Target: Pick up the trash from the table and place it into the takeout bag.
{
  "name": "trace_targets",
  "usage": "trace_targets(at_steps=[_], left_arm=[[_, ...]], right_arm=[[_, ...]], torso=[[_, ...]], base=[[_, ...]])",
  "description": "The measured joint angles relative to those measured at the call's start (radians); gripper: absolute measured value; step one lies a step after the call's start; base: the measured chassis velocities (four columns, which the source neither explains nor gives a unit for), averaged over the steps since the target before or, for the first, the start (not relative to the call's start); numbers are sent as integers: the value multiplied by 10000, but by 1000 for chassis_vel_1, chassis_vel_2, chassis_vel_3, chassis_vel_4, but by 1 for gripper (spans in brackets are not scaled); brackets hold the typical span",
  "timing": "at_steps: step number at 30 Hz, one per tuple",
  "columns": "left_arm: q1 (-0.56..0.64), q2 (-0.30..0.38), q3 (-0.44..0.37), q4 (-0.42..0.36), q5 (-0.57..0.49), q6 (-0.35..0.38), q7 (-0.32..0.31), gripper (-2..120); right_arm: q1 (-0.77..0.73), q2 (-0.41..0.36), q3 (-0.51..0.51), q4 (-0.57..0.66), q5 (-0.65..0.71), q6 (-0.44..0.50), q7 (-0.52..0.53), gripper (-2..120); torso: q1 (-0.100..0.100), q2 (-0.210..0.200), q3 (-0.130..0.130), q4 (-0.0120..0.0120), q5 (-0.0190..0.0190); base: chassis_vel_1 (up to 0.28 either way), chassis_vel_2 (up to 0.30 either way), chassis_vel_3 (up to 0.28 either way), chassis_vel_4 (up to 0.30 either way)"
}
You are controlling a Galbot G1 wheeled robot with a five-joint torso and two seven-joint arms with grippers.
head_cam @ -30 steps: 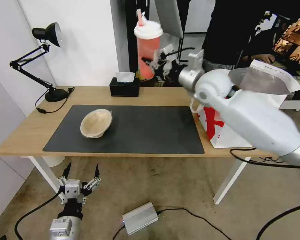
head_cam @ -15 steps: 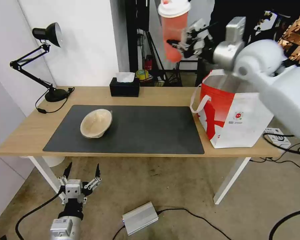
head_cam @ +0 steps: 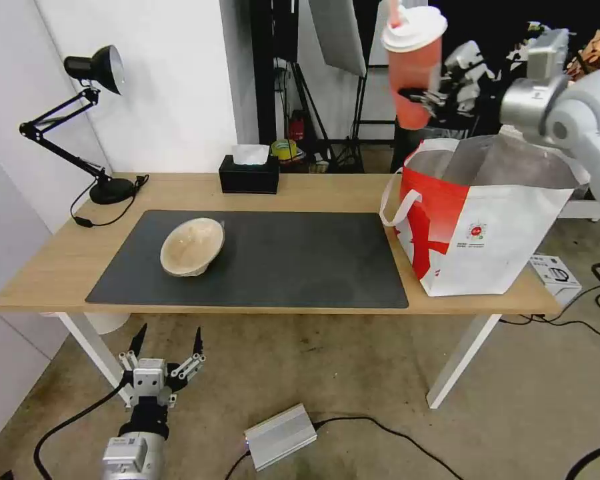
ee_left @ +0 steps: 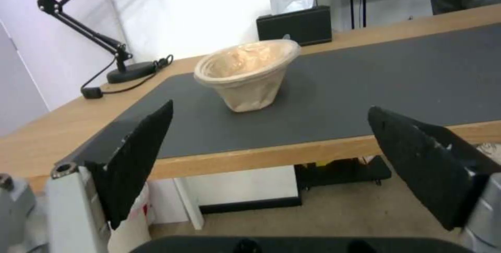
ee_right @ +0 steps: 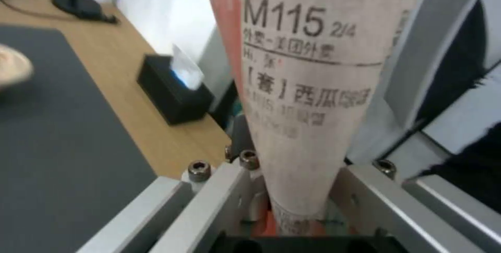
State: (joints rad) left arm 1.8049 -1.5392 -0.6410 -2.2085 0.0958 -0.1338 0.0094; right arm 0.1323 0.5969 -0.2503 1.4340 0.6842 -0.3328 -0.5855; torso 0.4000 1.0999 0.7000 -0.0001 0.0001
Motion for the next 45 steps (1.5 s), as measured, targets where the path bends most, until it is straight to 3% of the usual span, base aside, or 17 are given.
trace_targets(at_steps=[27, 45], left_arm=[[-42, 45, 74, 103, -17, -35, 4, 100], [-81, -2, 87, 140, -47, -75, 4, 100]], right_arm=[[-694, -951, 359, -1818, -1846, 1127, -1727, 4], [-353, -873, -78, -2696, -3450, 1690, -2497, 4]], torso=[[0, 0, 0, 0, 0], [0, 0, 0, 0, -1]], base=[[0, 0, 0, 0], [0, 0, 0, 0]])
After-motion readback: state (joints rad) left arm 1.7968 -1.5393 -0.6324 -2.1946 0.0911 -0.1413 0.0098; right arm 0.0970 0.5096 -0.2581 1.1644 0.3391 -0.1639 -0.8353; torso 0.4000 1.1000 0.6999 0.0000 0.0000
